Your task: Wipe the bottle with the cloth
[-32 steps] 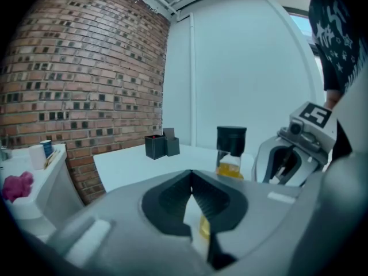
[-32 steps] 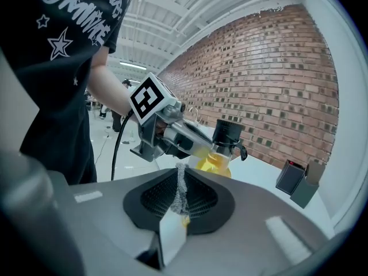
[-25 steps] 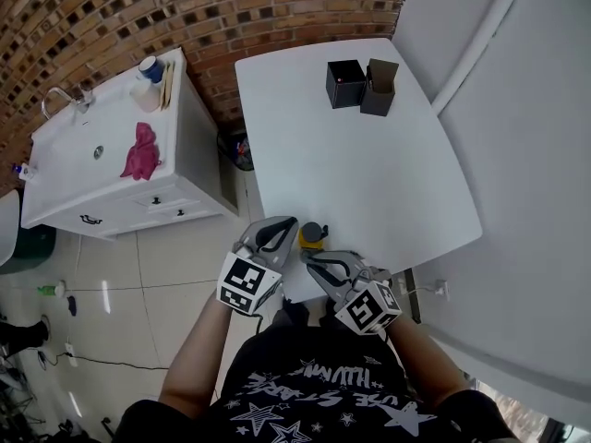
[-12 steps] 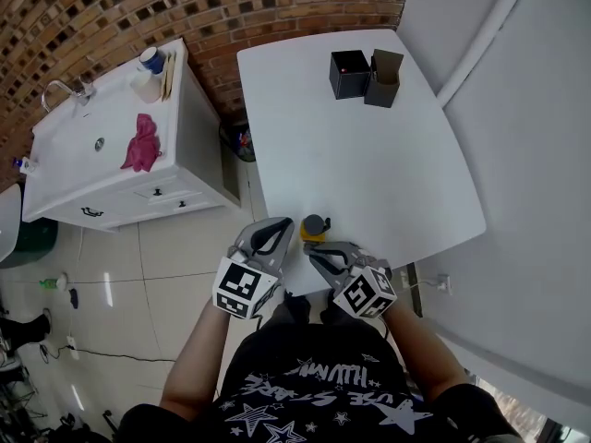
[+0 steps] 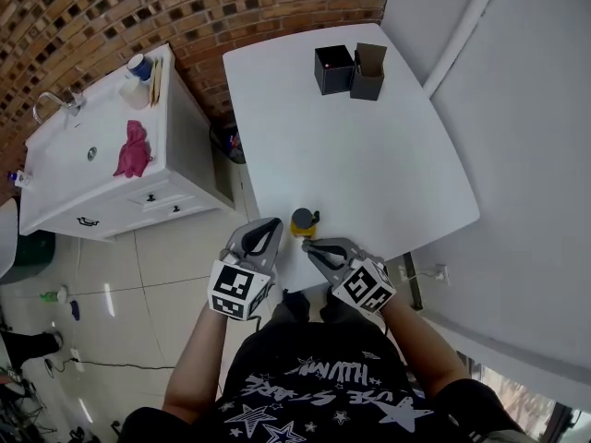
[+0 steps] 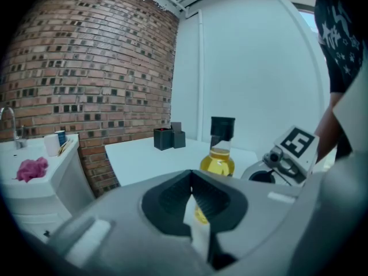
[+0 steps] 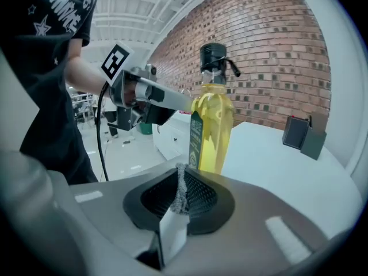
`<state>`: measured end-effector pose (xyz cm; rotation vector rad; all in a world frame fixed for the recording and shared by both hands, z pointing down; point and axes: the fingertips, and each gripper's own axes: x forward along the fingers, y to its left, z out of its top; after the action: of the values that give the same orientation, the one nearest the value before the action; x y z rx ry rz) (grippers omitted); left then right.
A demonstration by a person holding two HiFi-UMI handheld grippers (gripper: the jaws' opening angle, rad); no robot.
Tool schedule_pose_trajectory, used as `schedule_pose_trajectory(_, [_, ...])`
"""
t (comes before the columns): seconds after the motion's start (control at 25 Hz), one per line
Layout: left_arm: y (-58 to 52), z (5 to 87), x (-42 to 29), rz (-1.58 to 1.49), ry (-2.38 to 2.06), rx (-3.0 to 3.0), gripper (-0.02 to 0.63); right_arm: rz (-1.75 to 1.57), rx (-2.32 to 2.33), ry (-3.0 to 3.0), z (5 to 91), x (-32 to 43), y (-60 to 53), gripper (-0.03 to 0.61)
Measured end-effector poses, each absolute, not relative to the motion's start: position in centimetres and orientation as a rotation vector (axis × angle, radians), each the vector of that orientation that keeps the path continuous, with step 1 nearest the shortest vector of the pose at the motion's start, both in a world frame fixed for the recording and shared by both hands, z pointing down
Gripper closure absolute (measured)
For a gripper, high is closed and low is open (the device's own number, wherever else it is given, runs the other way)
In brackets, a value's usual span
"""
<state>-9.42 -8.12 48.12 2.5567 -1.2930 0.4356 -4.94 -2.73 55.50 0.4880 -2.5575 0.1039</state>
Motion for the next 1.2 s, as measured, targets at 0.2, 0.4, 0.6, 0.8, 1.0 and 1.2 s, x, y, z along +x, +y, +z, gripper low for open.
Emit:
schedule_pose_trajectory(0.2, [-7.6, 47.7, -9.4, 0.386, -1.33, 2.541, 0.611, 0.27, 0.722, -2.586, 53.5, -1.6, -2.7, 0.543])
schedule_pose_trajectory(0.4, [-6.5, 47.9, -10.2, 0.367, -1.389, 2.55, 0.505, 0.551, 1.195, -2.613, 49.2, 2.1, -6.1, 0.543])
schedule_pose_trajectory(0.6, [-5.4, 49.3, -9.1, 0.45, -1.357, 2.586, 0.492, 1.085, 1.556, -2.544, 47.1, 3.1, -8.2, 0.543])
schedule_pose_trajectory(0.8, [-5.5, 49.9, -8.8, 0.485, -1.334, 2.607, 0.492, 1.226, 1.5, -2.627, 45.8, 0.9, -7.9, 0.543])
schedule_pose_trajectory(1.0, [-5.9, 49.6, -8.6, 0.475, -1.339, 2.608, 0.492, 1.174, 1.469, -2.646, 45.7, 0.3, -7.8, 0.543])
schedule_pose_trajectory(1.2, [-6.3, 49.8, -8.1, 0.468, -1.33, 2.608, 0.492, 1.208, 1.466, -2.608, 47.1, 0.0, -7.4, 0.543])
